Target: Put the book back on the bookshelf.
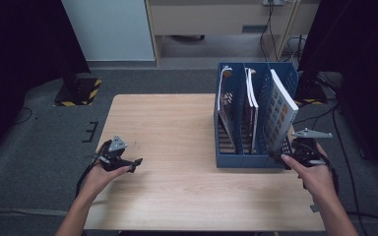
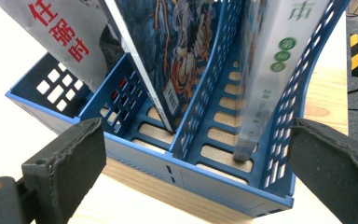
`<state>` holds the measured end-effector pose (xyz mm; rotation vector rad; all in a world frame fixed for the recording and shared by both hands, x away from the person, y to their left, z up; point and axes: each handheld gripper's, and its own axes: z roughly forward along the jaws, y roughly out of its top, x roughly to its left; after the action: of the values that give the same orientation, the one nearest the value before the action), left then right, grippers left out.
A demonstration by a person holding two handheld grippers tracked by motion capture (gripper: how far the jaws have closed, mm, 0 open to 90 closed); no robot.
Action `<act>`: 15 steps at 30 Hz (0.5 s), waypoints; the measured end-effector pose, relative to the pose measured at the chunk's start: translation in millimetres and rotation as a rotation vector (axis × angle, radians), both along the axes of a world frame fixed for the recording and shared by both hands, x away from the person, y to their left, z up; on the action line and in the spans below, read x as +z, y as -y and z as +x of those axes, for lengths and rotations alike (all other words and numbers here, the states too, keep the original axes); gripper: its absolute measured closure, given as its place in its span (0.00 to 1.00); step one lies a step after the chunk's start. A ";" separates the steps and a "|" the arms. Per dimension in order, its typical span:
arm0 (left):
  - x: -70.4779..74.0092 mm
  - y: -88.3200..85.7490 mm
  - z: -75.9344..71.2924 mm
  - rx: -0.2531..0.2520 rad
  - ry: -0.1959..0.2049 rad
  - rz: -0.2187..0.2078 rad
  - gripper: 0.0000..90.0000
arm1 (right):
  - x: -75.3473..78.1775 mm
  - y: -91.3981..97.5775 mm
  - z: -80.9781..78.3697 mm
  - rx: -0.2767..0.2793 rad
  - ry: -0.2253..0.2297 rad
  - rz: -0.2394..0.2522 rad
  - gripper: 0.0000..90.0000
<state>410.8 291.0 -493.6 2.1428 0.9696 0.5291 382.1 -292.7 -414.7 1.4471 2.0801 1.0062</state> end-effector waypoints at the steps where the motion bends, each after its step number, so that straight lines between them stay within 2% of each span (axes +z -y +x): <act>1: 0.1 0.0 0.1 0.000 -0.002 -0.003 0.04 | -1.4 -1.1 -0.4 0.001 -0.003 -0.001 0.06; 15: -0.1 0.7 0.4 0.002 -0.002 -0.012 0.03 | -13.1 -10.9 -5.9 0.017 -0.011 -0.002 0.06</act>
<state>411.3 290.3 -493.7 2.1324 0.9738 0.5203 376.2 -281.8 -427.8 1.4393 2.1041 1.0054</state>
